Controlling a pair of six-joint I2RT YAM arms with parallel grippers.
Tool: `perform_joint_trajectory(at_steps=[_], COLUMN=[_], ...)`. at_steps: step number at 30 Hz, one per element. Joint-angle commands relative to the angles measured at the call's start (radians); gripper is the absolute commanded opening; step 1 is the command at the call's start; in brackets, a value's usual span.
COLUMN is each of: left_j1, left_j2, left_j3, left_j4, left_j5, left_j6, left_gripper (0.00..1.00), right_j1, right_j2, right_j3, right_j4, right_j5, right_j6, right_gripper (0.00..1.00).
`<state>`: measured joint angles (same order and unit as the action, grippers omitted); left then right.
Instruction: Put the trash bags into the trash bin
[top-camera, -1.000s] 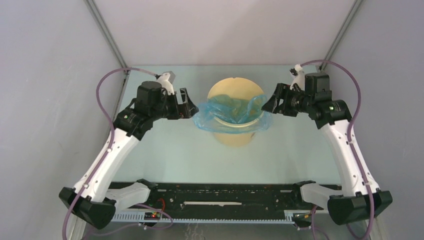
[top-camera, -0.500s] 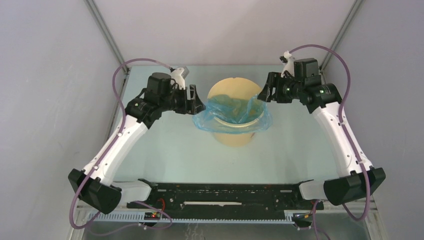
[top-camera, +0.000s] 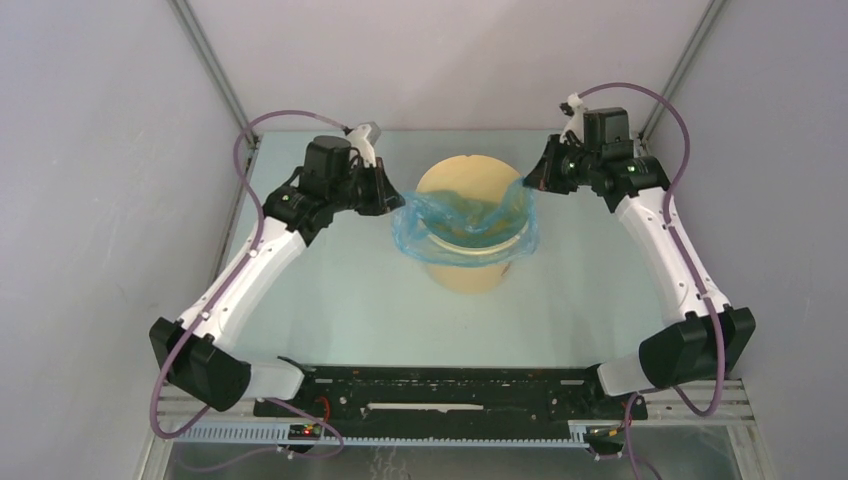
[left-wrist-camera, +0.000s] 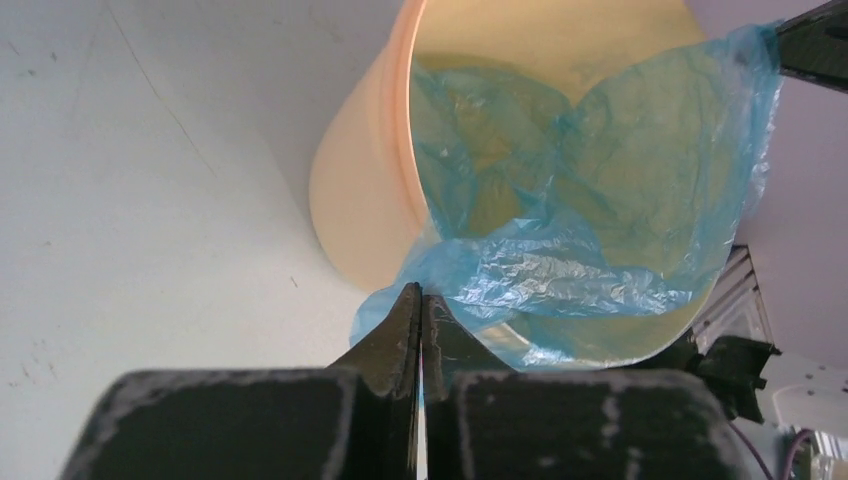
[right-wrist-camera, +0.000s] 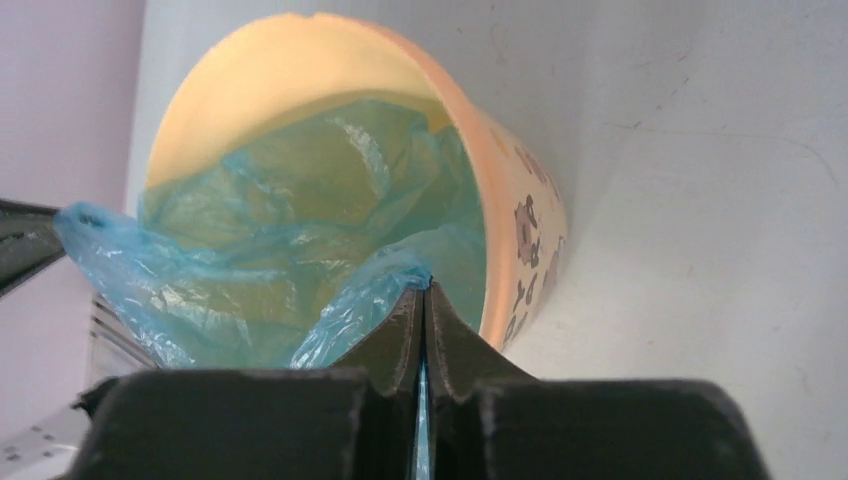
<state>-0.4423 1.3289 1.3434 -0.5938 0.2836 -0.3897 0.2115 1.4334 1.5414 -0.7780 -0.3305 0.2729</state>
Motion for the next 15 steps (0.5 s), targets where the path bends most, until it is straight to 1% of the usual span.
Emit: perform_joint_trajectory(at_steps=[1, 2, 3, 6, 10, 15], left_j1=[0.017, 0.023, 0.031, 0.046, 0.071, 0.120], left_j2=[0.002, 0.011, 0.023, 0.068, 0.127, 0.202], left_j3=[0.081, 0.083, 0.090, 0.112, 0.145, 0.175], left_j4=[0.086, 0.092, 0.093, 0.114, 0.131, 0.164], left_j5=[-0.088, -0.107, -0.119, -0.113, -0.107, -0.055], left_j6=[-0.125, -0.154, -0.215, -0.311, -0.384, -0.439], left_gripper=[0.00, 0.00, 0.00, 0.00, 0.00, 0.00], right_j1=[-0.069, -0.082, -0.092, -0.111, -0.138, -0.171], right_j2=[0.039, 0.052, 0.068, 0.113, 0.150, 0.211], right_j3=[0.039, 0.039, 0.042, 0.059, 0.069, 0.084], right_j4=[0.081, 0.090, 0.095, 0.106, 0.138, 0.170], right_j5=[-0.080, -0.109, -0.133, -0.169, -0.189, -0.240], right_j6=[0.082, 0.092, 0.101, 0.128, 0.169, 0.206], right_gripper=[0.01, 0.00, 0.00, 0.00, 0.00, 0.00])
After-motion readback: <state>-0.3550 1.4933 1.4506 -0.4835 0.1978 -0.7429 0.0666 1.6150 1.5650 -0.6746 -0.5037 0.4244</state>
